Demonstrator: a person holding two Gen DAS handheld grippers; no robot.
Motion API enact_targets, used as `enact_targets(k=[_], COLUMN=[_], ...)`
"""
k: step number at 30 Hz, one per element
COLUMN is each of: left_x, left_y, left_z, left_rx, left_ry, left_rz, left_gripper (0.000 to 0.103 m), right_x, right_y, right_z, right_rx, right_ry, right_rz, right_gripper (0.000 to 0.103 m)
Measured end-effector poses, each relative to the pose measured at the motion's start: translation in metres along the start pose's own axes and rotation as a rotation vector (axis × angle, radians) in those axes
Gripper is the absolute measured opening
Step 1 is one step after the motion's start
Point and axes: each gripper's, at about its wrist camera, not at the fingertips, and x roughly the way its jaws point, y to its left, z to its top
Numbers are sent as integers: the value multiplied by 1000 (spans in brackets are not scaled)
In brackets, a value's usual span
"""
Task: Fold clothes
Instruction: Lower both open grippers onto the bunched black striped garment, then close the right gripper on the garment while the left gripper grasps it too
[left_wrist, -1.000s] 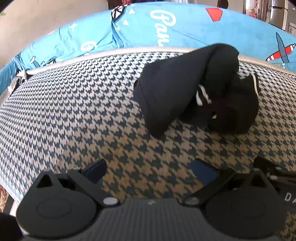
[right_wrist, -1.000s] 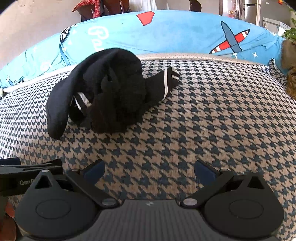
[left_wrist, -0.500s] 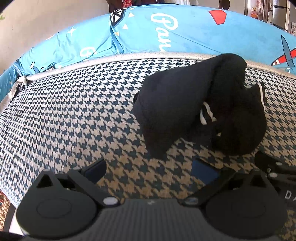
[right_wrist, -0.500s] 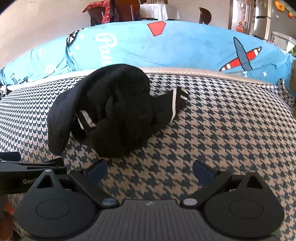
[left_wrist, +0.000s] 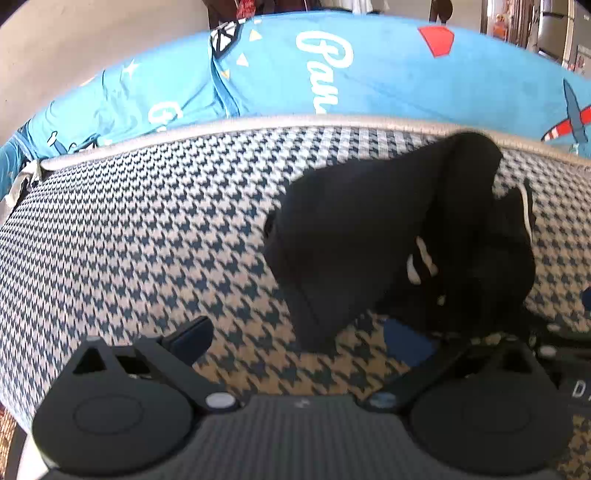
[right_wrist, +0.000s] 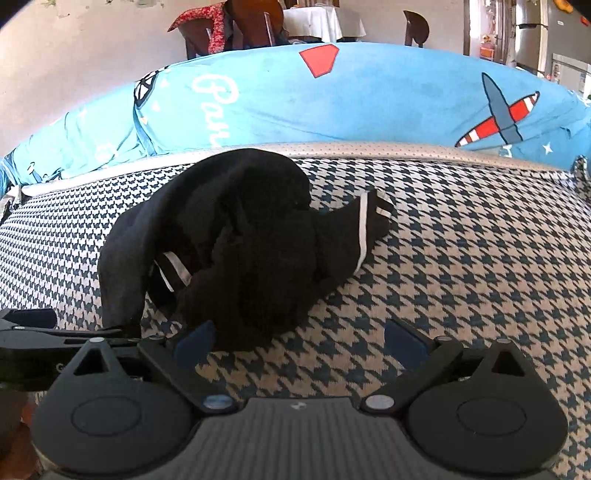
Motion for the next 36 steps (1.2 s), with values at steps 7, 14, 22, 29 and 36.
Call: enact_targets(k=[7,14,22,29,36], left_x=[0,0,6,-2,-12], left_y=[26,42,35,8,-3], left_z=[16,17,12,9,9], left_rx=[-5,-105,-149,-58,-18], left_ry=[-31,-17,-2,-11,-43], left_rz=[9,-36,-67,-54,-96], left_gripper=[103,103,103,103,103], right_x=[1,5,20,23,17], right_y=[2,-9,-8,-7,-17], right_z=[4,11,18,18,14], right_rx=[-60,-14,54,60,68], right_ry=[-29,-62,-91,-99,-117], right_rz=[30,123,223,206,140], right_gripper=[100,100,88,65,31])
